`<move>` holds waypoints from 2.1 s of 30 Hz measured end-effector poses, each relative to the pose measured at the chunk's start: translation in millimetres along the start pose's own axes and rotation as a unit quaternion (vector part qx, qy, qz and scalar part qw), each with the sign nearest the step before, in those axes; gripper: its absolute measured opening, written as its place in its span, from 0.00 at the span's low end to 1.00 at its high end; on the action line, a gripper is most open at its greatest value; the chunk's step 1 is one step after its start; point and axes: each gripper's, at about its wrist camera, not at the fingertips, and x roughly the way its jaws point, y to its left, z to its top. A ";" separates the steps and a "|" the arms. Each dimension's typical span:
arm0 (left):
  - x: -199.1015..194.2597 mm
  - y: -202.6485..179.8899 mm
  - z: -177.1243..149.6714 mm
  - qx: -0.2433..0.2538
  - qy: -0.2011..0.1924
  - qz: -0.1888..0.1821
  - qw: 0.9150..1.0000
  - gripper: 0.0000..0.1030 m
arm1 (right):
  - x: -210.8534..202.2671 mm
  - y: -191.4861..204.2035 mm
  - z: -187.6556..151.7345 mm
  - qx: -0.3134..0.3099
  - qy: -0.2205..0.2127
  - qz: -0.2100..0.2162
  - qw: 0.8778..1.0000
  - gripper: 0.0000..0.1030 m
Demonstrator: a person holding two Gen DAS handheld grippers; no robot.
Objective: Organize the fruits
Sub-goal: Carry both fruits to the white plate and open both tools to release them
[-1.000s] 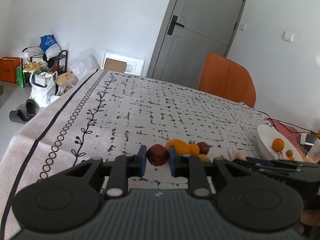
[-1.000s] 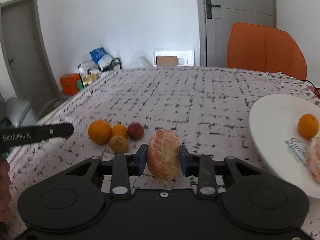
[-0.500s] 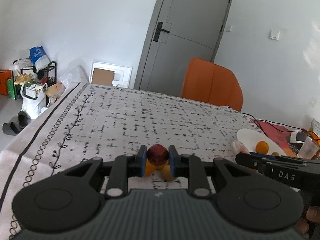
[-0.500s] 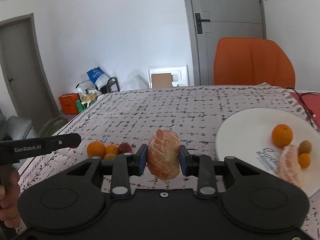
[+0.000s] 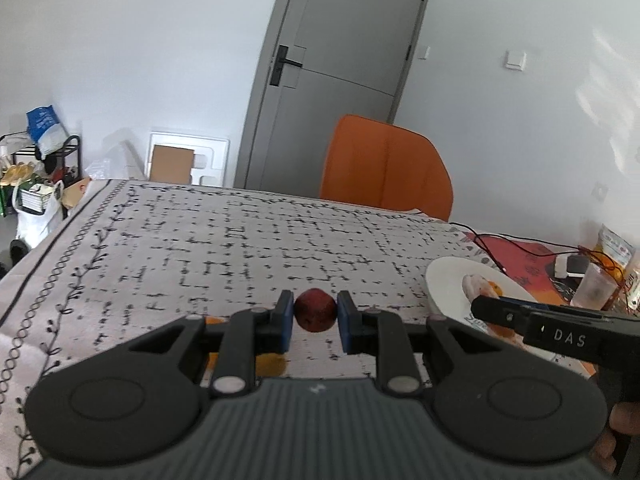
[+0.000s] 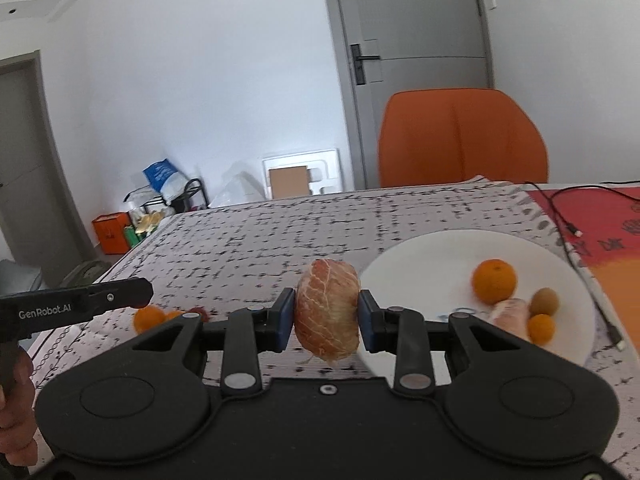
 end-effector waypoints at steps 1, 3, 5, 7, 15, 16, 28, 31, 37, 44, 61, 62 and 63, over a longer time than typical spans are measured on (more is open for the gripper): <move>2.0 -2.5 0.1 0.001 0.001 -0.003 1.000 0.21 | -0.5 -3.9 -0.2 0.003 0.000 -0.004 1.000 0.31; 5.3 -8.4 0.6 0.004 0.002 -0.007 1.000 0.21 | -1.2 -10.1 -0.9 0.004 0.000 -0.010 1.000 0.31; 8.9 -14.1 1.4 0.008 0.003 -0.012 1.000 0.21 | -1.6 -17.3 -1.6 0.005 -0.001 -0.016 1.000 0.31; 12.6 -20.2 2.1 0.012 0.005 -0.017 1.000 0.21 | -1.3 -23.8 -1.8 0.010 -0.002 -0.021 1.000 0.31; 30.1 -49.3 3.1 0.030 0.015 -0.036 0.999 0.21 | 2.1 -48.7 -3.5 0.023 -0.006 -0.039 0.999 0.31; 32.9 -52.8 3.3 0.031 0.017 -0.039 0.999 0.21 | 2.2 -51.6 -3.5 0.025 -0.007 -0.040 0.999 0.31; 62.1 -84.0 7.5 0.047 0.026 -0.053 0.997 0.21 | 9.4 -75.2 -2.0 0.034 -0.023 -0.049 0.998 0.31; 66.9 -90.2 7.7 0.051 0.028 -0.054 0.997 0.21 | 14.7 -80.4 1.3 0.032 -0.025 -0.048 0.998 0.31; 76.9 -100.4 6.8 0.057 0.034 -0.055 0.996 0.21 | 25.9 -93.1 4.3 0.047 -0.025 -0.055 0.997 0.41; 89.9 -113.8 6.0 0.067 0.043 -0.066 0.995 0.21 | 5.1 -97.9 -6.3 0.066 -0.035 -0.045 0.996 0.52; 93.5 -142.3 9.1 0.087 0.047 -0.076 0.992 0.26 | -34.2 -108.0 -24.2 0.100 -0.051 -0.050 0.992 0.64; 92.1 -141.1 9.0 0.086 0.047 -0.074 0.992 0.29 | -34.8 -108.0 -24.6 0.100 -0.051 -0.050 0.992 0.65; 90.4 -139.6 8.7 0.085 0.048 -0.072 0.993 0.31 | -35.3 -107.7 -25.0 0.100 -0.051 -0.051 0.992 0.65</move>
